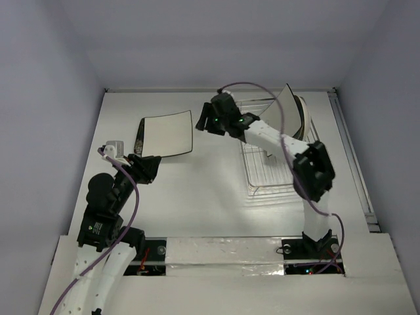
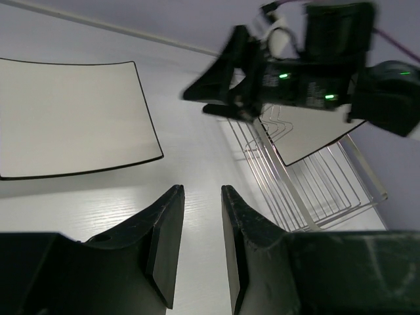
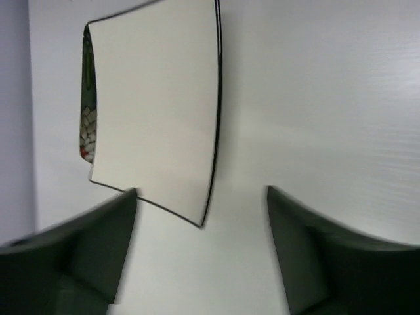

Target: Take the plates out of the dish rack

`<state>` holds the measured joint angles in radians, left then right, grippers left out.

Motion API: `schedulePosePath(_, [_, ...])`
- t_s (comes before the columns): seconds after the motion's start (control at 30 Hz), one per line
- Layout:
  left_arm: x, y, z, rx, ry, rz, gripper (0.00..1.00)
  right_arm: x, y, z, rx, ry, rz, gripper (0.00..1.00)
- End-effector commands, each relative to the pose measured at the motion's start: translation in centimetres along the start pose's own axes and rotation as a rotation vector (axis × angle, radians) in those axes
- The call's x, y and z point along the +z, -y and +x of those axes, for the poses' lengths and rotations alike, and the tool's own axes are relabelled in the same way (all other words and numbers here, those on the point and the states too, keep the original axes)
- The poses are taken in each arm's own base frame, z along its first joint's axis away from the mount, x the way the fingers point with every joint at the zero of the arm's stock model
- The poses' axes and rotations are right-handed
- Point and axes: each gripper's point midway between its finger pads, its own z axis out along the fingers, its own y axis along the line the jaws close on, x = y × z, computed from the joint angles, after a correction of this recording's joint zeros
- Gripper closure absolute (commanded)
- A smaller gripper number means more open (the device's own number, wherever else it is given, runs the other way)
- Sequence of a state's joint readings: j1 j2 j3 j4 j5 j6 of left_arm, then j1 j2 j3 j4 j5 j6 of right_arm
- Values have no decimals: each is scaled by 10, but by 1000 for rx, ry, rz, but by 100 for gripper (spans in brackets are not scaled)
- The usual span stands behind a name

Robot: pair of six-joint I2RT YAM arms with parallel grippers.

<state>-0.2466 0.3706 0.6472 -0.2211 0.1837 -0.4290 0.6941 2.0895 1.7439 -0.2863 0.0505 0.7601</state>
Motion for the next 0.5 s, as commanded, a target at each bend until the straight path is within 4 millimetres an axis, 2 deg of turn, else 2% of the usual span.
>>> schedulePosePath(0.0, [-2, 10, -18, 13, 64, 37, 73, -87, 6, -74, -140, 229, 76, 46])
schedulePosePath(0.03, [-3, 10, -18, 12, 67, 39, 74, -103, 13, -84, -150, 258, 98, 63])
schedulePosePath(0.07, [-3, 10, -18, 12, 67, 39, 76, -140, 13, -102, -157, 314, 97, 80])
schedulePosePath(0.1, [-3, 10, -18, 13, 68, 37, 78, -153, 35, -104, -171, 332, 161, 100])
schedulePosePath(0.13, [-3, 10, -18, 12, 69, 38, 84, -170, 60, -122, -176, 363, 217, 100])
schedulePosePath(0.17, [-3, 10, -18, 11, 70, 40, 87, -185, 80, -127, -176, 362, 262, 100])
schedulePosePath(0.2, [-2, 10, -18, 10, 68, 37, 92, -210, 93, -134, -191, 383, 278, 100])
schedulePosePath(0.23, [-2, 9, -17, 12, 66, 37, 93, -223, 110, -141, -179, 401, 315, 100])
schedulePosePath(0.27, [-1, 9, -17, 10, 62, 34, 94, -240, 141, -153, -148, 426, 387, 100])
schedulePosePath(0.3, [-1, 9, -16, 13, 63, 36, 96, -258, 154, -158, -148, 456, 421, 93])
schedulePosePath(0.37, [-1, 9, -16, 13, 62, 38, 96, -277, 183, -167, -119, 477, 476, 80])
schedulePosePath(0.4, [-1, 9, -16, 13, 61, 37, 96, -282, 188, -168, -118, 477, 479, 67])
schedulePosePath(0.47, [-1, 9, -16, 14, 58, 39, 94, -289, 209, -171, -109, 469, 528, 57])
